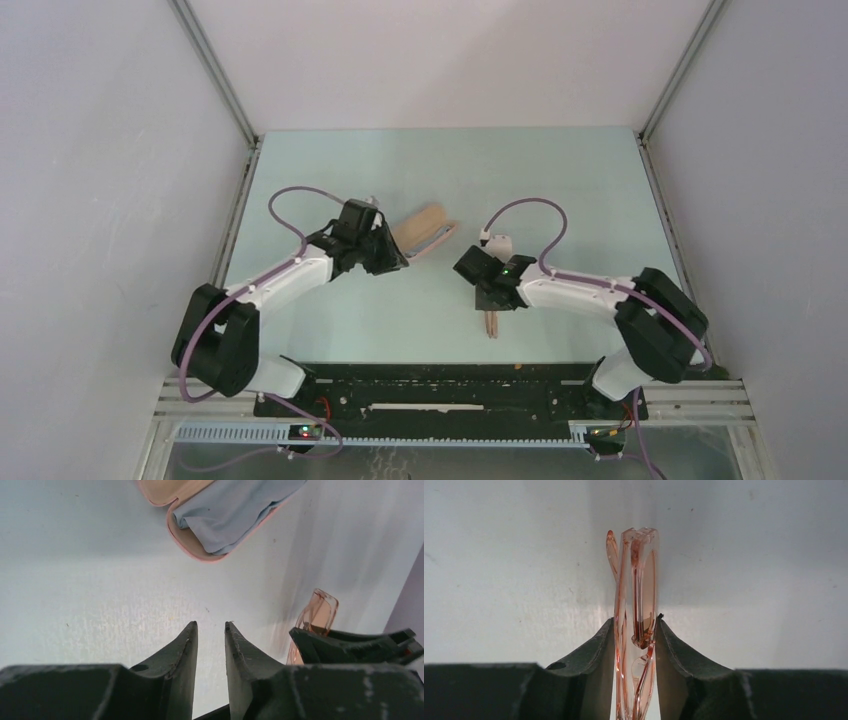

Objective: Organize the sunglasses
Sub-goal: Pick up the sunglasses from the center of the board.

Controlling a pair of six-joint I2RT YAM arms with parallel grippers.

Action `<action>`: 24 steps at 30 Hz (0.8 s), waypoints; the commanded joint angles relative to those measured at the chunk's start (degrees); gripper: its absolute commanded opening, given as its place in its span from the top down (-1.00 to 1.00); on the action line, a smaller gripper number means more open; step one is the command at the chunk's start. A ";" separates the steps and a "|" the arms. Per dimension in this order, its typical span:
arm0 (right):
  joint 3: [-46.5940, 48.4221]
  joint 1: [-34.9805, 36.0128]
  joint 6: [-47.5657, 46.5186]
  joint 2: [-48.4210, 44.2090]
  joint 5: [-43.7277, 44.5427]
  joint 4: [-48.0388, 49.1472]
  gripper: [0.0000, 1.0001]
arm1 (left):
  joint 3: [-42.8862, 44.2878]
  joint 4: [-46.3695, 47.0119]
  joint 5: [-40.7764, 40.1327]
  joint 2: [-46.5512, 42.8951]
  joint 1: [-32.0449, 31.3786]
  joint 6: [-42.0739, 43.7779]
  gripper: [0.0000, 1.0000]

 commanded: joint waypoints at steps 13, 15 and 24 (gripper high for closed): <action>-2.14 -3.04 -12.15 -5.14 -3.73 6.82 0.70 | 2.10 6.86 0.79 6.55 2.49 -14.25 0.33; -2.09 -2.93 -13.27 -3.59 -3.89 7.51 0.70 | 1.12 7.86 1.15 6.69 3.08 -14.53 0.26; -1.12 -2.30 -16.70 2.10 0.15 8.39 0.60 | 0.44 11.05 2.41 7.83 5.25 -17.42 -0.03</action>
